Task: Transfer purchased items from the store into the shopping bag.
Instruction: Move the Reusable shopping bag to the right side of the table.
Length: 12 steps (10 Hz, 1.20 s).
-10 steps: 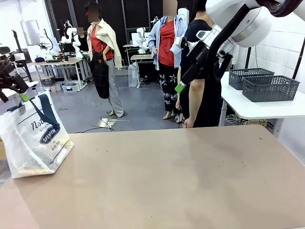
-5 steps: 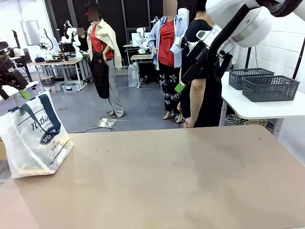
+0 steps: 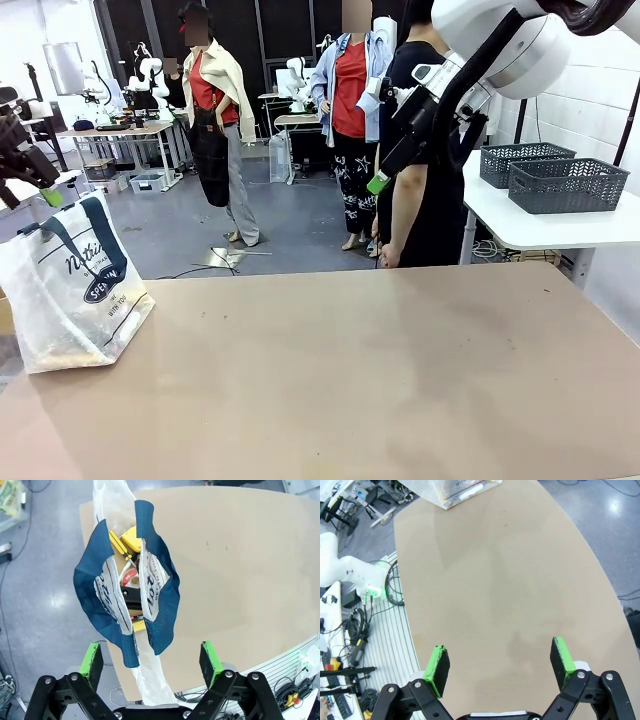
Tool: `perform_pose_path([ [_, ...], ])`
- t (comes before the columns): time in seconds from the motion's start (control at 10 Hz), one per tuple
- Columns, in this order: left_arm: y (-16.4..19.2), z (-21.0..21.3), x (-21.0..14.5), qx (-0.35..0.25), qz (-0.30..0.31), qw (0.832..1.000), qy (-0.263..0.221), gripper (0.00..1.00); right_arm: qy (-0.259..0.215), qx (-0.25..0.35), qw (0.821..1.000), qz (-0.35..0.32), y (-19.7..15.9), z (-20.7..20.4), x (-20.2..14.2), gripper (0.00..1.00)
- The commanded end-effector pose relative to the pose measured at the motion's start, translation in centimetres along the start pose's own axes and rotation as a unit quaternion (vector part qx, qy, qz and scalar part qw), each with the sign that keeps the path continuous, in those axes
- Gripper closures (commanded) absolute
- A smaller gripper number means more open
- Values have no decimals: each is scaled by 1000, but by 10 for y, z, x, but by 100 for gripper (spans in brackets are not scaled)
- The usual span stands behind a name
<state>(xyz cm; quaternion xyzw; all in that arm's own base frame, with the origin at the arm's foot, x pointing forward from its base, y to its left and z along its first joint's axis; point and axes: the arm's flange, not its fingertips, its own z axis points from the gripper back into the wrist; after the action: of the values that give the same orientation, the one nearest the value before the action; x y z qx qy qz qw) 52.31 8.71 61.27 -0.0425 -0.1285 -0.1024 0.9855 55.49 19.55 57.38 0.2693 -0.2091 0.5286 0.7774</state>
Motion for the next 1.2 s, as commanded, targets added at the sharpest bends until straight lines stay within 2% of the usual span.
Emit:
perform_pose_path([
  [0.0,0,1,0,1,4,1000,0,0,9,-1,1000,-2,0,1,1,0],
  [0.3,0,0,0,0,0,1000,0,0,9,-1,1000,-2,0,1,1,0],
  [0.4,-5,2,4,-34,-34,999,24,0,9,-1,1000,-2,0,1,1,0],
  [0.5,-12,6,8,-119,-107,986,38,0,9,-1,1000,-2,0,1,1,0],
  [0.7,-28,8,12,-162,-213,963,27,0,9,-1,1000,-2,0,1,1,0],
  [0.8,-40,11,14,-180,-264,948,-11,0,9,-1,1000,-2,0,1,1,0],
  [0.9,-55,16,17,-205,-318,924,-63,0,9,-1,1000,-2,0,1,1,0],
  [1.1,-71,16,23,-242,-383,887,-89,0,9,-1,1000,-2,0,1,1,0],
])
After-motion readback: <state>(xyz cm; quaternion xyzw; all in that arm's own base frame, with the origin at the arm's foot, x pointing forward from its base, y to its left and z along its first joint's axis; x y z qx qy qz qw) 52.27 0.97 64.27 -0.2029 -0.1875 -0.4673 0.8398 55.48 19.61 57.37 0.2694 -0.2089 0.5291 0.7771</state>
